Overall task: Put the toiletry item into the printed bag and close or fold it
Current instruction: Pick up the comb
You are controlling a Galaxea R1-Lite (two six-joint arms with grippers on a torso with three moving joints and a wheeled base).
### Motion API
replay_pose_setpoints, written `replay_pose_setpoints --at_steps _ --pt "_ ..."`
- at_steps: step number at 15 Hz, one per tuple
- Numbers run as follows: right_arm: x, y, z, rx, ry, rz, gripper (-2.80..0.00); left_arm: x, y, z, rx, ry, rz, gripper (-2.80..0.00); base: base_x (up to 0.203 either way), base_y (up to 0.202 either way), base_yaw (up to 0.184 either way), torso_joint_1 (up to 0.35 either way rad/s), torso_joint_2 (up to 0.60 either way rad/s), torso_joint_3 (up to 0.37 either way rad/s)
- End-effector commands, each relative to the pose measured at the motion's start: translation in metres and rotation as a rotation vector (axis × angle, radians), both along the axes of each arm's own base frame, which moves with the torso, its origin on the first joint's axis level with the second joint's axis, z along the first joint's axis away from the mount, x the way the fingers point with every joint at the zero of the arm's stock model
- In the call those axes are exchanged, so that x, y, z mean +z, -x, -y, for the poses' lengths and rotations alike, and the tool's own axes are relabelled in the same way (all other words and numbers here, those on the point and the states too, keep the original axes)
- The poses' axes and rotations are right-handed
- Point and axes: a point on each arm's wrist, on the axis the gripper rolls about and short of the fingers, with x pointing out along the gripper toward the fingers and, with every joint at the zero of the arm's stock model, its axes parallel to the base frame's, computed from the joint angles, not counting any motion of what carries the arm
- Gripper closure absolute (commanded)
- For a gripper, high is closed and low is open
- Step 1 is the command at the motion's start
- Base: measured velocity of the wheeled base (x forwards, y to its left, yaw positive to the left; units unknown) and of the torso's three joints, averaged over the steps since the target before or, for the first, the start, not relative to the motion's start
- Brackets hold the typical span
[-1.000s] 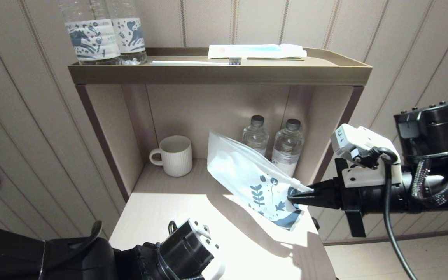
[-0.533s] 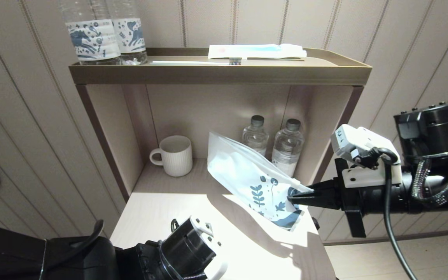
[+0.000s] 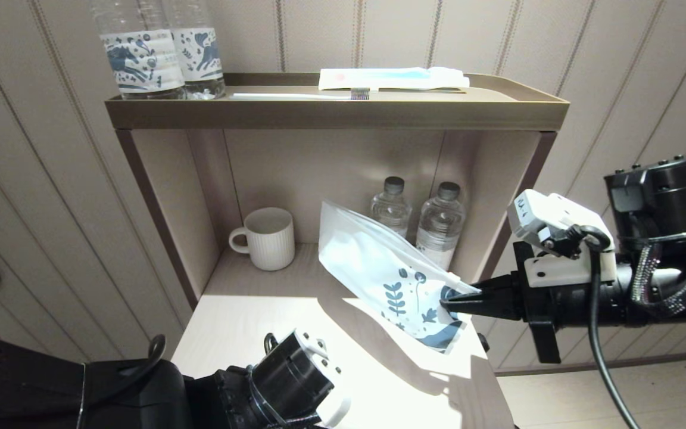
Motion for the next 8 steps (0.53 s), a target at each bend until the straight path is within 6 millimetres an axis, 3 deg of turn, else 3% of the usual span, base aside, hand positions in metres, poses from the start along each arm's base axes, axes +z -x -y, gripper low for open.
replay_pose_setpoints --at_steps 1,8 --pt "0.0007 0.0009 0.0002 0.006 -0.002 0.004 0.0 -0.0027 -0.0004 0.0011 0.002 -0.007 -0.01 0.0 0.0 0.0 0.0 0.0 0.0 0.0" --pt "0.0021 0.0016 0.0008 0.006 -0.005 0.01 0.0 -0.0012 -0.0008 0.0016 0.003 0.003 -0.005 0.0 0.0 0.0 0.0 0.0 0.0 0.0"
